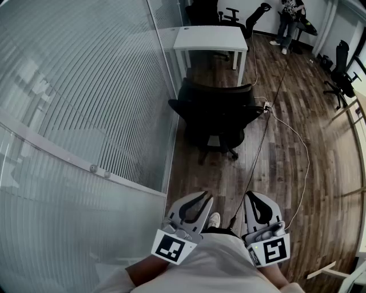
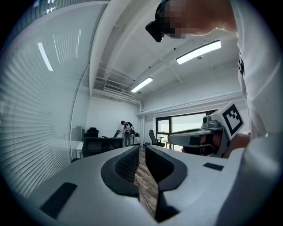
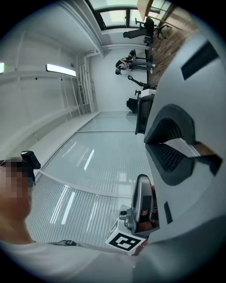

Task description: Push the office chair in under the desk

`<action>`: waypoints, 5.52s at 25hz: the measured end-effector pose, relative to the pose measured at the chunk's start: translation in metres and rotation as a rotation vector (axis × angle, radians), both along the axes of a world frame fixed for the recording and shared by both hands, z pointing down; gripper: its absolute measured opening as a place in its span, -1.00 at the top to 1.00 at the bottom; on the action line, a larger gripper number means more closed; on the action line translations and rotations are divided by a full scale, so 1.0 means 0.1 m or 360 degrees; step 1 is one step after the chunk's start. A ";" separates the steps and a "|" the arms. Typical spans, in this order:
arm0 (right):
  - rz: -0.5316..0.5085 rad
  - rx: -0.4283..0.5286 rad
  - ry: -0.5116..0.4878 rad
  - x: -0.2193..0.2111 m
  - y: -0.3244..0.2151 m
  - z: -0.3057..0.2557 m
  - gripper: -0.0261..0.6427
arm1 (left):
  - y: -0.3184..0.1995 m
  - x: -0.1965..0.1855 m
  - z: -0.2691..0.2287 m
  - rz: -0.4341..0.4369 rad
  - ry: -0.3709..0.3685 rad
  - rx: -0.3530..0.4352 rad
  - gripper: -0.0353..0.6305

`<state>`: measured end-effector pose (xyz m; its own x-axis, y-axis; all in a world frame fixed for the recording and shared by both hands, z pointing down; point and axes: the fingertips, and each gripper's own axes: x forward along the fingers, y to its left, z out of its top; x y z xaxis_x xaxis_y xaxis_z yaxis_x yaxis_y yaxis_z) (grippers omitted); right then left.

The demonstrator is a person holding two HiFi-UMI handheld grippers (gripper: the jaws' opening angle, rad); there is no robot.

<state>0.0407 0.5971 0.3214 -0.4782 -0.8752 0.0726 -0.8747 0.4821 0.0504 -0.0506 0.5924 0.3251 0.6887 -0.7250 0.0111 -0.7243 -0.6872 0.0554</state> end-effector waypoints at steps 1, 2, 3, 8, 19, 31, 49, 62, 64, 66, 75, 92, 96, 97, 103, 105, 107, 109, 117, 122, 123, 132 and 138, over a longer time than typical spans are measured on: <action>-0.0001 0.0001 0.0005 -0.01 -0.01 0.00 0.83 | -0.01 0.00 0.00 -0.0001 0.0001 -0.0007 0.70; -0.0001 0.0002 0.0009 -0.01 -0.03 -0.01 0.83 | -0.03 -0.01 0.00 -0.0002 0.0003 -0.0012 0.70; -0.0002 0.0003 0.0010 -0.01 -0.05 -0.01 0.83 | -0.04 -0.01 0.00 -0.0003 0.0005 -0.0013 0.70; -0.0003 0.0011 -0.0021 0.03 -0.15 0.03 0.83 | -0.14 0.03 0.04 -0.0008 -0.0002 -0.0006 0.70; -0.0011 0.0010 -0.0054 0.30 -0.28 -0.03 0.83 | -0.31 0.31 0.04 -0.0018 -0.0031 -0.0022 0.70; -0.0027 0.0002 -0.0072 0.53 -0.38 0.02 0.83 | -0.37 0.53 0.09 -0.0038 -0.0064 -0.0048 0.70; -0.0045 -0.0003 -0.0029 0.50 -0.89 0.07 0.83 | -0.90 0.49 0.14 -0.0055 -0.0064 -0.0053 0.70; -0.0049 -0.0010 0.0010 0.33 -1.56 0.05 0.83 | -1.60 0.33 0.11 -0.0048 -0.0049 -0.0041 0.70; -0.0045 -0.0005 0.0012 0.27 -1.66 0.04 0.83 | -1.70 0.29 0.12 -0.0041 -0.0048 -0.0035 0.70; -0.0034 -0.0007 0.0001 0.21 -1.75 0.00 0.83 | -1.79 0.24 0.11 -0.0033 -0.0054 -0.0033 0.70; -0.0038 -0.0014 0.0050 0.00 -2.11 -0.03 0.83 | -2.12 0.11 0.17 0.0101 -0.0391 0.0053 0.70; 0.0071 -0.0044 0.0029 -0.22 -2.66 0.11 0.83 | -2.71 -0.17 0.34 0.0135 -0.0373 0.0050 0.70; 0.0069 -0.0022 0.0065 -0.16 -2.74 0.13 0.83 | -2.79 -0.12 0.40 0.0140 -0.0421 0.0076 0.70; 0.0066 -0.0022 0.0076 -0.14 -2.76 0.14 0.83 | -2.82 -0.11 0.41 0.0139 -0.0453 0.0091 0.70; 0.0017 -0.0001 0.0236 -0.03 -2.88 0.23 0.82 | -2.98 -0.08 0.58 0.0127 -0.0619 0.0124 0.69; -0.0013 -0.0005 0.0300 0.00 -2.93 0.31 0.82 | -3.05 -0.09 0.67 0.0124 -0.0704 0.0130 0.69; -0.0048 -0.0017 0.0353 0.02 -2.98 0.38 0.82 | -3.14 -0.12 0.76 0.0119 -0.0801 0.0139 0.69; -0.0081 -0.0039 0.0409 0.03 -3.02 0.48 0.82 | -3.22 -0.16 0.85 0.0106 -0.0889 0.0169 0.69; -0.0090 -0.0124 0.0621 0.19 -3.17 0.79 0.79 | -3.49 -0.27 1.21 0.0103 -0.1198 0.0242 0.68; -0.0081 -0.0170 0.0745 0.32 -3.24 1.01 0.68 | -3.63 -0.34 1.54 0.0140 -0.1385 0.0275 0.56; -0.0076 -0.0175 0.0767 0.35 -3.25 1.04 0.65 | -3.66 -0.36 1.57 0.0141 -0.1405 0.0266 0.55; -0.0058 -0.0215 0.1015 0.53 -3.44 1.40 0.56 | -3.89 -0.52 1.94 0.0153 -0.1577 0.0204 0.52; -0.0072 -0.0283 0.1134 0.68 -3.55 1.69 0.50 | -4.05 -0.61 2.10 0.0153 -0.1690 0.0186 0.49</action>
